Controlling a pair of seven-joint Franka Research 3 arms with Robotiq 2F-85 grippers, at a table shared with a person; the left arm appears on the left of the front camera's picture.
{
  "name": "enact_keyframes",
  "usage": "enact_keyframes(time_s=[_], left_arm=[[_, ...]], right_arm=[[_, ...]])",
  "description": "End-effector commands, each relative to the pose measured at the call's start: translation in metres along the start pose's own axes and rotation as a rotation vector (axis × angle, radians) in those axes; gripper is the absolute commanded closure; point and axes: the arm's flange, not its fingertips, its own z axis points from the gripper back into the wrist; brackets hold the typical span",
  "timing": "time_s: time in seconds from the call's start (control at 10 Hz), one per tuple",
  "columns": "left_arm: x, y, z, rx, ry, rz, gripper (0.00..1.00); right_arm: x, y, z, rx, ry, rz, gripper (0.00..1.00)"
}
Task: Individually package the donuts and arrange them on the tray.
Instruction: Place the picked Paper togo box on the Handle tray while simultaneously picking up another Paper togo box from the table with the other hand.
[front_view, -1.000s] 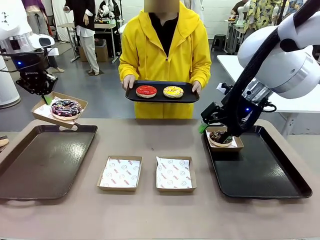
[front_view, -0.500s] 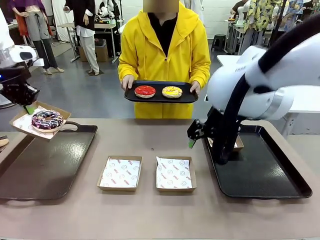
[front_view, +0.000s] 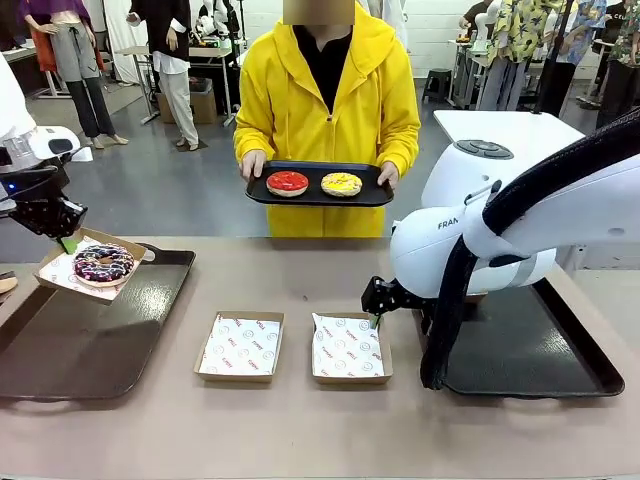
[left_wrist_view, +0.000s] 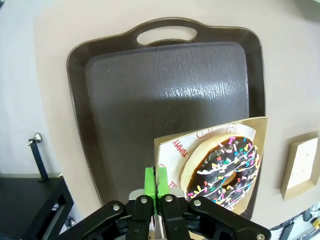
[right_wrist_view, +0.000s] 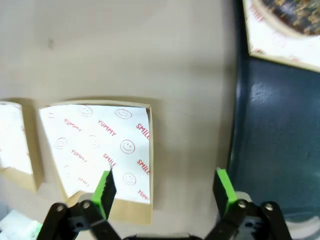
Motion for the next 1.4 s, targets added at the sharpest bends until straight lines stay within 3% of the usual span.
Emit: enact_keyframes(time_s=[0.0,0.4,0.6,0.9,1.3], left_arm=[[-0.002,0.001,0.006,0.011,-0.001,-0.007,0.99],[0.0,0.0,0.003,0.003,-0.004,-0.003,0.99],[0.01,-0.003,-0.011,0.022,-0.007,0.174,0.99],[0.018,-0.009,-0.014,0.011,0.004,0.264,0.99],[0.026,-0.016,-0.025,0.009,0.03,0.265,0.99]], right_arm=[[0.005,-0.007,0.004,0.014,0.005,-0.021,0.0],[0.007,-0.009,0.003,0.004,-0.005,-0.024,0.0],[0.001,0.006,-0.011,-0.087,-0.028,-0.077,0.0],[-0.019,0.032,-0.012,-0.152,-0.059,-0.086,0.0],[-0.027,0.047,-0.02,-0.172,-0.033,-0.065,0.0]])
